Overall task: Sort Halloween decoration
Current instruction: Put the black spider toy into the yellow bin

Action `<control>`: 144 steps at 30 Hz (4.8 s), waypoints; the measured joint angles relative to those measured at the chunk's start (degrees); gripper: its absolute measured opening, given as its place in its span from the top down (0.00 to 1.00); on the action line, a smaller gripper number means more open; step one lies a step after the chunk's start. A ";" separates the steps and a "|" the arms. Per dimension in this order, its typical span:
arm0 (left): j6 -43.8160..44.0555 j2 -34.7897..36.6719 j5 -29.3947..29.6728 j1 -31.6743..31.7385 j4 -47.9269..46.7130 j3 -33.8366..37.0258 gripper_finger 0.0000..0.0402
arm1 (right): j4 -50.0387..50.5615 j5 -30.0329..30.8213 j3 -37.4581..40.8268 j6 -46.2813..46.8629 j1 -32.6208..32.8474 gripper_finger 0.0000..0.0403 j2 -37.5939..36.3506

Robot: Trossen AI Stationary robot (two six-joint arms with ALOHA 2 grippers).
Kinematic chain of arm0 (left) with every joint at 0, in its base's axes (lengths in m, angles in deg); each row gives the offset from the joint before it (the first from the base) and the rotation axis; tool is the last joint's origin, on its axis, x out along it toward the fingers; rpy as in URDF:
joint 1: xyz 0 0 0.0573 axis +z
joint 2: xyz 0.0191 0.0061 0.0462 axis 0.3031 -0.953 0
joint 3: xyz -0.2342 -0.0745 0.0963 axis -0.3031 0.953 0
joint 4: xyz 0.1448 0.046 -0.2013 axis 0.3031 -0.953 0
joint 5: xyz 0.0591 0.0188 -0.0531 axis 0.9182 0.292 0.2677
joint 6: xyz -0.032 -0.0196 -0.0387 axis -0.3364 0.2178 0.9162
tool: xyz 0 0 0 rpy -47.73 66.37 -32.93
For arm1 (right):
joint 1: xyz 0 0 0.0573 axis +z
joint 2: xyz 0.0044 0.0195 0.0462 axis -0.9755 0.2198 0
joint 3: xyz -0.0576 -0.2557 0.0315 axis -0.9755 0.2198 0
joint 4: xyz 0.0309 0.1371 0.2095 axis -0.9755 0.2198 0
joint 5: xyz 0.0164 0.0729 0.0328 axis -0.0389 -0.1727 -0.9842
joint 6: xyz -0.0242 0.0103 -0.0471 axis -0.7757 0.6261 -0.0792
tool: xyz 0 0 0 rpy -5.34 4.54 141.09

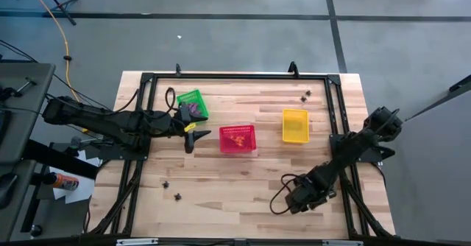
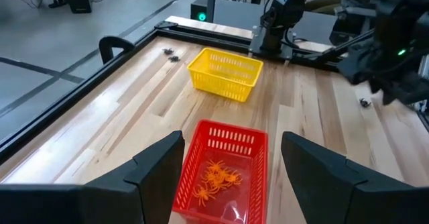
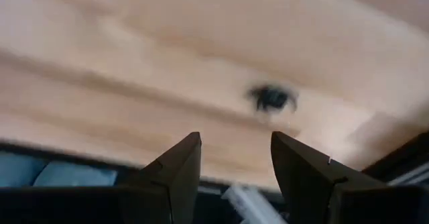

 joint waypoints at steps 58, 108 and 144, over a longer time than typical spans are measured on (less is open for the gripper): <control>0.02 0.01 1.77 0.00 -0.55 0.00 0.41 | 20.77 0.54 -16.52 -15.63 1.64 0.60 21.19; 3.95 0.00 1.86 1.88 6.09 0.00 0.41 | -11.58 41.32 11.23 -54.43 -10.56 1.00 -25.75; 4.55 0.02 1.38 1.88 17.16 -0.02 0.41 | -74.19 18.27 27.30 -98.08 -42.85 1.00 -37.68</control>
